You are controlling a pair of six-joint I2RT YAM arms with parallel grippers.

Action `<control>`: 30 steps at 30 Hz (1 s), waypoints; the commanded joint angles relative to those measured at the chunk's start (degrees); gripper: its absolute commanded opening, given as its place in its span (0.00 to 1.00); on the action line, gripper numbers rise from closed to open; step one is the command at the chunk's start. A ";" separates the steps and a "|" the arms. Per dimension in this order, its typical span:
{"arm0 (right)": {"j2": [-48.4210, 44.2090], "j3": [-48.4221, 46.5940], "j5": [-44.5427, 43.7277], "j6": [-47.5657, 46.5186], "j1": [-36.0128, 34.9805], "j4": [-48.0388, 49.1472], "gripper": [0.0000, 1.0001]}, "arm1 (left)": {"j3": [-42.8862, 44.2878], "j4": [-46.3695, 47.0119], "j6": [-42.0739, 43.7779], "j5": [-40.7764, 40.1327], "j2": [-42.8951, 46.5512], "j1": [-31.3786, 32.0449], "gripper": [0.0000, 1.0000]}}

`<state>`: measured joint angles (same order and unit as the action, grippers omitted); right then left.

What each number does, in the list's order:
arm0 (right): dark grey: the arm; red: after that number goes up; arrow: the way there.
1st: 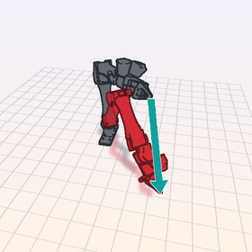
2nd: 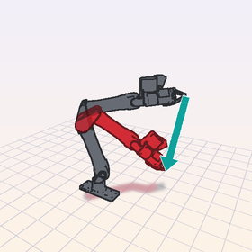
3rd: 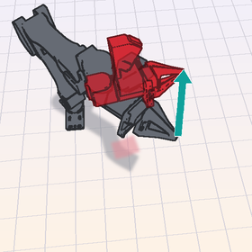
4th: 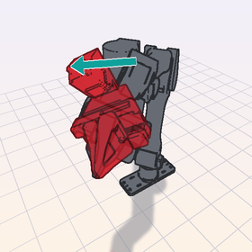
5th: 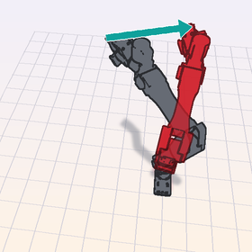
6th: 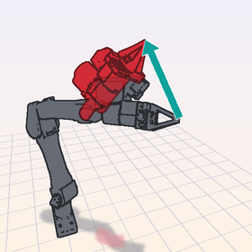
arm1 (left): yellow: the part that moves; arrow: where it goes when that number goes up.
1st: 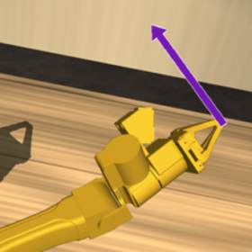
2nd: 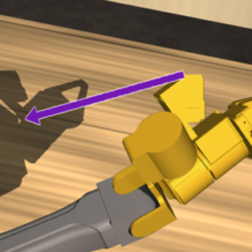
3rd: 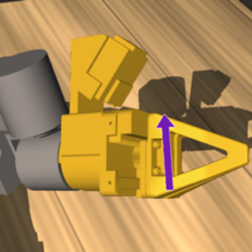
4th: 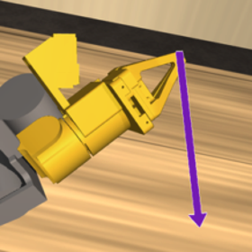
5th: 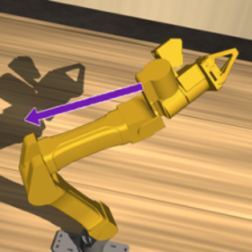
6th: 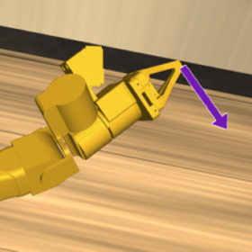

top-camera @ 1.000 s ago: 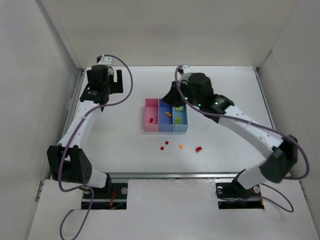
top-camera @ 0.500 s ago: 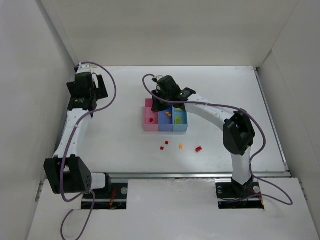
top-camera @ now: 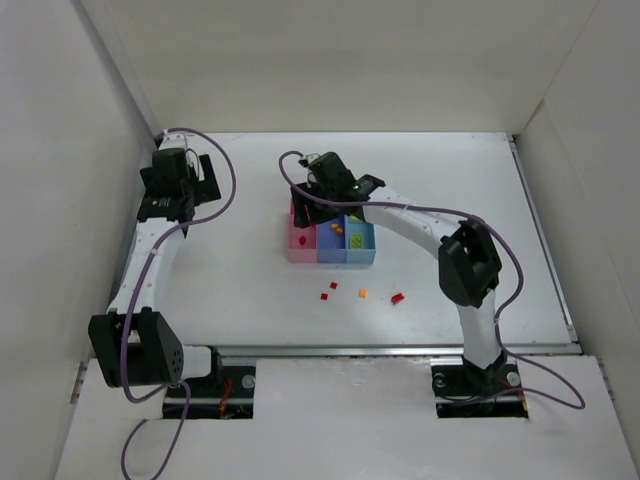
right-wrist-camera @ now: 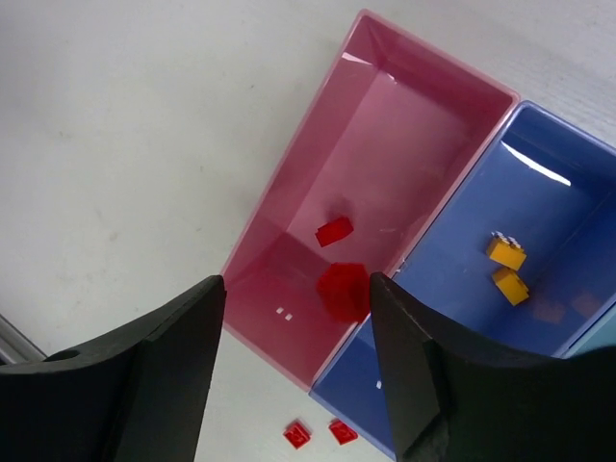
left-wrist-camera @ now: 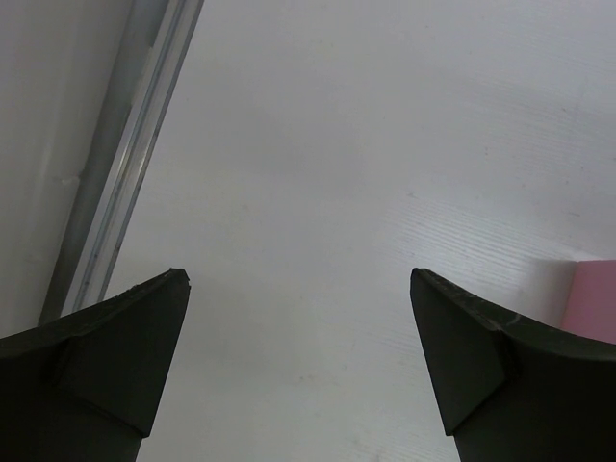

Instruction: Sort the legos into containers by color

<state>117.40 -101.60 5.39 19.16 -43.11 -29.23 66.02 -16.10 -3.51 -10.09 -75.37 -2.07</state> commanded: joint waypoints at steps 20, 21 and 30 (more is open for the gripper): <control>-15.08 1.03 -5.54 -2.19 1.71 -3.63 0.74 | 5.69 -4.11 12.71 19.22 0.22 4.68 0.90; -17.27 2.80 -6.61 -1.41 2.59 -4.16 0.74 | 6.22 -4.81 15.43 20.62 1.45 6.53 0.90; -45.23 25.91 -6.26 2.38 20.87 -7.76 0.80 | 9.48 -26.25 42.78 29.70 4.62 31.39 0.88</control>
<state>75.66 -80.34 0.14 20.29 -23.57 -33.47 73.38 -31.11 27.88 16.62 -72.38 23.22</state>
